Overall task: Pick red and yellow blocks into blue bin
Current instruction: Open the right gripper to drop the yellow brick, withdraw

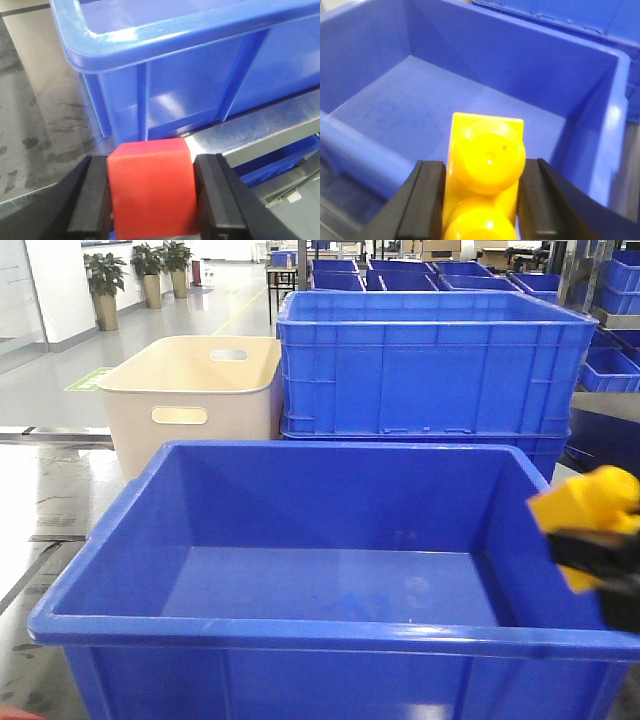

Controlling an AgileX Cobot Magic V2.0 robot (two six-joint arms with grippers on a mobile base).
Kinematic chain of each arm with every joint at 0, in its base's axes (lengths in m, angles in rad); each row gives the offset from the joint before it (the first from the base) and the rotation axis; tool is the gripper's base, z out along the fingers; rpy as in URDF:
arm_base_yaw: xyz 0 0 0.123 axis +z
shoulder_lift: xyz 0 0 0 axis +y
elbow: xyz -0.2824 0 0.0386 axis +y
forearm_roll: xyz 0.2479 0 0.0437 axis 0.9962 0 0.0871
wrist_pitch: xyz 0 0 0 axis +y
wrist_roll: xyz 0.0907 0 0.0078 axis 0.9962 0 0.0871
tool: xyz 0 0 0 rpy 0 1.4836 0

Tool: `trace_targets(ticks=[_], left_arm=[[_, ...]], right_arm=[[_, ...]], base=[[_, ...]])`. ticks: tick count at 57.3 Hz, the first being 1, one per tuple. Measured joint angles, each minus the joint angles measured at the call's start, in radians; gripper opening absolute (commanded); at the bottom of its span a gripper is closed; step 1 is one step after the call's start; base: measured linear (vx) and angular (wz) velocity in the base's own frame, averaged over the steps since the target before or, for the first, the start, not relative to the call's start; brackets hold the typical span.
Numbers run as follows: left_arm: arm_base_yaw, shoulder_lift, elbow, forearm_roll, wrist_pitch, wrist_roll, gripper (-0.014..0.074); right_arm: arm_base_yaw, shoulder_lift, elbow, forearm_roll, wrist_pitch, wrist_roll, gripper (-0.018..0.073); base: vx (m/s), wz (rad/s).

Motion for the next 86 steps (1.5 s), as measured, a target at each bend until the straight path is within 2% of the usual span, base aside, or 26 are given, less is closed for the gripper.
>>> trace_targets(ticks=[17, 33, 41, 54, 60, 76, 86], left_arm=[[0.0, 0.0, 0.0, 0.0, 0.0, 0.0, 0.0234], [0.0, 0.0, 0.0, 0.0, 0.0, 0.0, 0.0234], [0.0, 0.0, 0.0, 0.0, 0.0, 0.0, 0.0234], [0.0, 0.0, 0.0, 0.0, 0.0, 0.0, 0.0234], [0.0, 0.0, 0.0, 0.0, 0.0, 0.0, 0.0234], [0.0, 0.0, 0.0, 0.0, 0.0, 0.0, 0.0234], [0.0, 0.0, 0.0, 0.0, 0.0, 0.0, 0.0234]], right_arm=[[0.0, 0.353, -0.166, -0.006, -0.041, -0.006, 0.0248], [0.0, 0.515, -0.199, -0.055, -0.086, -0.006, 0.0317], [0.0, 0.553, -0.199, -0.058, -0.102, -0.006, 0.0404], [0.0, 0.56, -0.199, -0.059, -0.107, -0.004, 0.061], [0.0, 0.56, -0.199, -0.06, -0.106, -0.002, 0.0663], [0.0, 0.482, -0.199, -0.033, -0.088, 0.002, 0.0634], [0.0, 0.346, -0.199, -0.008, 0.025, 0.002, 0.0578]], base=[[0.0, 0.0], [0.0, 0.0], [0.0, 0.0], [0.0, 0.0], [0.0, 0.0], [0.0, 0.0], [0.0, 0.0]])
